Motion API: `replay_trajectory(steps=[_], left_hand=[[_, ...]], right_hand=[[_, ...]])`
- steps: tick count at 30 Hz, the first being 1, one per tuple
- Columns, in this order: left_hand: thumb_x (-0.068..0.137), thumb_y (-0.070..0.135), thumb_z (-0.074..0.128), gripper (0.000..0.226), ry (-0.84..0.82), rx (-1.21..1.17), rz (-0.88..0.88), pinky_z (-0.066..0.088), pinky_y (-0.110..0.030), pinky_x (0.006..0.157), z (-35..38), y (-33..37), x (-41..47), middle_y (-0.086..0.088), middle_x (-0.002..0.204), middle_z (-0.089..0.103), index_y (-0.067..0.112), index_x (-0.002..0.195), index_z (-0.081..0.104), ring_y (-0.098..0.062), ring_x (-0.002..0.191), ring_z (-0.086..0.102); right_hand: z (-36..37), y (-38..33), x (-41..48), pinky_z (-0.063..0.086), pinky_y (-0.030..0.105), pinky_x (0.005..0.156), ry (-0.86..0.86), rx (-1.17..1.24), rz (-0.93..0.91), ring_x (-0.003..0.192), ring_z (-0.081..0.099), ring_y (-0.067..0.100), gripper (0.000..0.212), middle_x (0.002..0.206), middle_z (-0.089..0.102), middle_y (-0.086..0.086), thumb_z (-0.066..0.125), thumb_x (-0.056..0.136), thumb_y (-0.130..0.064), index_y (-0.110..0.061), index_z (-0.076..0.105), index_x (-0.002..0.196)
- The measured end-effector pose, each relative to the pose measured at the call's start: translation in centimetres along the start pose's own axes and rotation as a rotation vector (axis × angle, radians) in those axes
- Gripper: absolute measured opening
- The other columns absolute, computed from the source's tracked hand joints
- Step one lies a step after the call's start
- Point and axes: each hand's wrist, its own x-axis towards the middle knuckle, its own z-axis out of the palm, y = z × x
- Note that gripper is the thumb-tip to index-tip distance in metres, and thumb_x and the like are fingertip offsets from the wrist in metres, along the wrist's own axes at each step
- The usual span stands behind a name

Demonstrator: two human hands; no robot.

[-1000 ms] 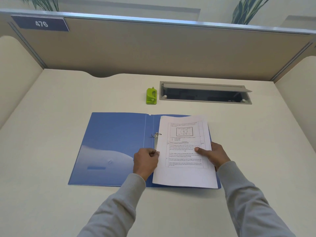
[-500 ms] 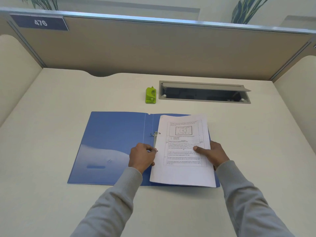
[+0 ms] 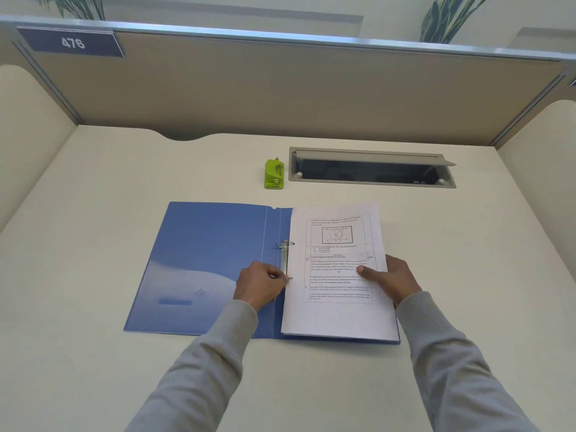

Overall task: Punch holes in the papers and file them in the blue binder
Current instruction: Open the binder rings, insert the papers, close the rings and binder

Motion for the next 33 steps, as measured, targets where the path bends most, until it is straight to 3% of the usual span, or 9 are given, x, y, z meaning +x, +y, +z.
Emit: replay_trajectory(steps=[5,9,12,18,23,28,33], left_hand=[[0.080,0.042,0.080,0.020,0.066,0.105,0.048,0.063,-0.035,0.078,0.4,-0.1,-0.1,0.006,0.082,0.073,0.025,0.089,0.078,-0.014,0.078,0.068],[0.084,0.034,0.077,0.028,0.103,0.182,0.148,0.059,-0.033,0.079,0.3,0.3,0.0,0.007,0.081,0.064,0.027,0.111,0.072,-0.015,0.081,0.064],[0.089,0.023,0.073,0.042,0.052,0.232,0.250,0.054,-0.032,0.088,0.2,0.7,0.4,0.004,0.103,0.060,0.025,0.130,0.064,-0.018,0.098,0.060],[0.094,0.015,0.065,0.061,-0.125,0.338,0.331,0.044,-0.034,0.108,0.5,0.6,1.7,-0.001,0.139,0.047,0.020,0.151,0.044,-0.022,0.127,0.049],[0.094,0.013,0.063,0.065,-0.158,0.352,0.335,0.047,-0.036,0.105,0.9,0.4,1.9,-0.002,0.138,0.041,0.017,0.153,0.037,-0.024,0.118,0.053],[0.093,0.014,0.062,0.071,-0.178,0.386,0.333,0.049,-0.034,0.101,0.8,0.7,2.1,-0.004,0.141,0.039,0.015,0.156,0.029,-0.026,0.113,0.056],[0.091,0.013,0.064,0.069,-0.202,0.389,0.332,0.051,-0.033,0.096,0.5,1.2,2.3,-0.004,0.133,0.041,0.014,0.153,0.032,-0.024,0.102,0.056]], right_hand=[[-0.2,0.2,0.1,0.057,0.051,0.096,0.034,-0.044,0.002,0.100,0.073,0.031,0.042,0.116,0.074,0.012,0.080,0.082,-0.009,-0.005,0.069,0.122],[-0.2,0.7,0.1,0.057,0.048,0.095,0.068,-0.070,0.019,0.100,0.072,0.031,0.041,0.116,0.074,0.013,0.079,0.083,-0.007,-0.002,0.068,0.122],[0.1,1.1,0.1,0.057,0.045,0.093,0.107,-0.102,0.028,0.099,0.071,0.031,0.040,0.114,0.073,0.013,0.078,0.084,-0.008,-0.002,0.067,0.122],[0.9,1.8,0.2,0.056,0.047,0.095,0.225,-0.249,0.052,0.097,0.071,0.030,0.023,0.108,0.076,0.010,0.078,0.083,-0.019,-0.016,0.070,0.104],[1.5,1.4,-0.3,0.048,0.030,0.089,0.294,-0.331,0.032,0.101,0.068,0.030,0.034,0.116,0.073,0.012,0.075,0.087,-0.018,-0.006,0.067,0.118],[2.0,1.2,-0.3,0.050,0.034,0.093,0.309,-0.421,0.025,0.107,0.068,0.034,0.036,0.120,0.072,0.015,0.072,0.089,-0.018,-0.004,0.065,0.122],[2.5,1.1,-0.4,0.049,0.034,0.094,0.314,-0.513,0.023,0.111,0.066,0.036,0.035,0.121,0.071,0.016,0.067,0.092,-0.019,-0.003,0.065,0.123]])
